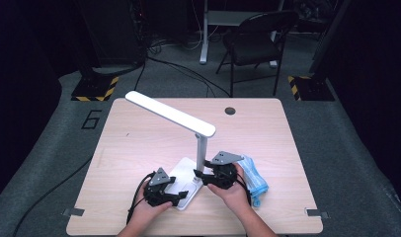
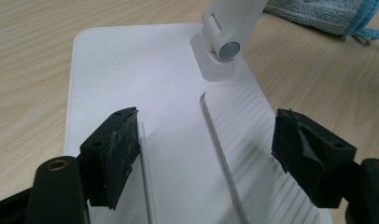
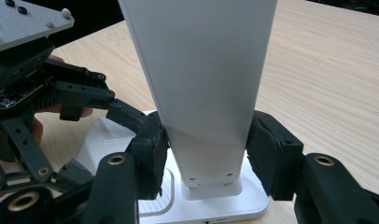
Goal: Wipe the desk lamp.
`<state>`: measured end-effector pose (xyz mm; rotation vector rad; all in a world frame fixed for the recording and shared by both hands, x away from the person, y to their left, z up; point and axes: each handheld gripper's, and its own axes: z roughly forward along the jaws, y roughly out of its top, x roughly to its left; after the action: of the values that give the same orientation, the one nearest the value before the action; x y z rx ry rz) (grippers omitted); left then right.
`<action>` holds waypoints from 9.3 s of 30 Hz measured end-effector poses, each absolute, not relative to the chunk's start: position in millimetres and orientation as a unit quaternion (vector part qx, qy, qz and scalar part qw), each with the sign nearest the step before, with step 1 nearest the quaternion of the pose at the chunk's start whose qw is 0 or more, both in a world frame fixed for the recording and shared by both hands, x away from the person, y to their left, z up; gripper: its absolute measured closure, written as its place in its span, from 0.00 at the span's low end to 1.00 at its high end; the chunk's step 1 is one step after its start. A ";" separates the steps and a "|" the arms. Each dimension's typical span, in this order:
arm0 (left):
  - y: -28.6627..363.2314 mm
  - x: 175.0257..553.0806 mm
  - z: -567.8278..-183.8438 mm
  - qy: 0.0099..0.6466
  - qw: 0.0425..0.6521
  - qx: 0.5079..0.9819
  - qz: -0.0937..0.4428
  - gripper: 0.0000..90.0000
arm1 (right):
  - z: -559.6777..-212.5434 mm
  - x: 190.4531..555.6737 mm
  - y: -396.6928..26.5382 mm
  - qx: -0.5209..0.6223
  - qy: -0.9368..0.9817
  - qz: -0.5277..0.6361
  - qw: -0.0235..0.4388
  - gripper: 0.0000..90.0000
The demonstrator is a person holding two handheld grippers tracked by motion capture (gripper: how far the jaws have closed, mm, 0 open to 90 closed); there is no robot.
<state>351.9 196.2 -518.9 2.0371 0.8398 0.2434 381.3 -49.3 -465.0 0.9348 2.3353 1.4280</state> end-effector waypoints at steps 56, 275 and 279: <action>173.3 341.3 -526.1 0.318 0.434 0.830 0.144 0.09 | -468.4 383.2 -60.5 0.332 0.797 0.488 0.125 0.55; 186.7 342.1 -528.4 0.343 0.421 0.833 0.106 0.04 | -483.7 359.5 -86.6 0.315 0.828 0.448 0.121 0.73; 186.7 342.9 -529.0 0.347 0.424 0.830 0.107 0.05 | -486.7 361.1 -86.3 0.304 0.833 0.448 0.112 0.74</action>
<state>342.9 186.7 -529.0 2.0768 0.8686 0.2678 361.1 -86.3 -486.7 0.8933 2.4458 1.3165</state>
